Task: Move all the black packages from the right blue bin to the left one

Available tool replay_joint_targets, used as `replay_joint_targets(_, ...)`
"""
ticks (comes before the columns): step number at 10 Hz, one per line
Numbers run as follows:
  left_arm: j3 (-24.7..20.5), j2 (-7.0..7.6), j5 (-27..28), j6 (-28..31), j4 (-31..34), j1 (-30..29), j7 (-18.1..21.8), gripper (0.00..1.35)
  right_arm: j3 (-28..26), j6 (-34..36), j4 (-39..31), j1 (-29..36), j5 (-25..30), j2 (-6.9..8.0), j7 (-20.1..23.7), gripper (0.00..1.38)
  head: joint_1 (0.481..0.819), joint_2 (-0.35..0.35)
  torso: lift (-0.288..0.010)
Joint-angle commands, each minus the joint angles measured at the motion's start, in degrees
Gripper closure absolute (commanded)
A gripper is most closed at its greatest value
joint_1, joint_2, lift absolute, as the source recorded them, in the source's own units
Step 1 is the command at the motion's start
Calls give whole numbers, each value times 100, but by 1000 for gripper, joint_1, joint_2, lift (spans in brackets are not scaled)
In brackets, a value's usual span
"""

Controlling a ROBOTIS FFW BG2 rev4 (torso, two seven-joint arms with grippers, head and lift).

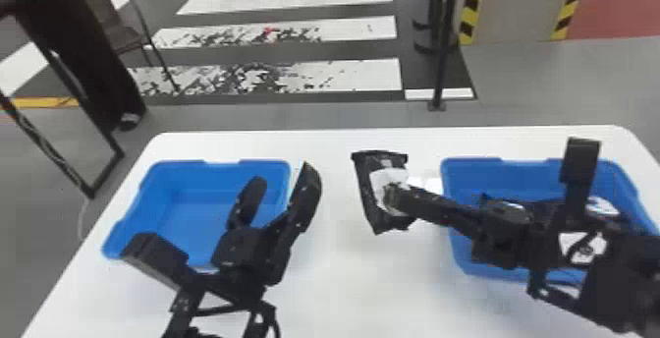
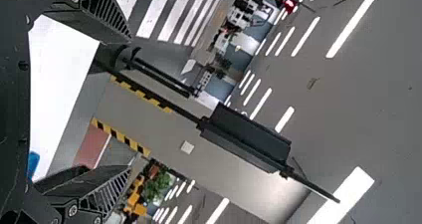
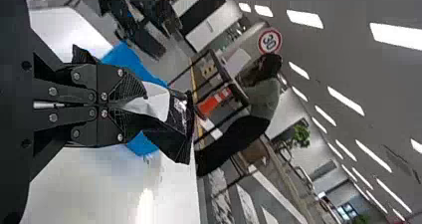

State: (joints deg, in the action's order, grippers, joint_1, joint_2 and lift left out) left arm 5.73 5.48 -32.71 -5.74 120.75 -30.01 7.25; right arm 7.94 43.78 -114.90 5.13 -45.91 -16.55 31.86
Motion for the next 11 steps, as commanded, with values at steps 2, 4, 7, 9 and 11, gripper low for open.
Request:
replay_joint_targets(2, 135, 58, -100, 405, 81, 119, 137, 137, 497, 37, 162, -134, -448, -76, 5, 1133, 695, 216, -154)
replay_joint_targets(4, 169, 76, -111, 771, 110, 189, 224, 145, 668, 23, 219, -289, -482, -103, 5, 1133, 695, 219, -154)
replay_joint_targets(7, 192, 102, -100, 954, 110, 259, 348, 475, 908, -89, 359, -415, -562, -129, 5, 1133, 695, 212, -154)
replay_joint_targets(9, 146, 102, -43, 1094, 222, 217, 251, 1184, 931, -272, 486, -471, -596, -129, 13, 1133, 695, 216, -154)
replay_joint_targets(11, 204, 120, 37, 1136, 320, 231, 189, 1213, 1000, -539, 781, -640, -562, -103, 5, 1133, 695, 215, -154)
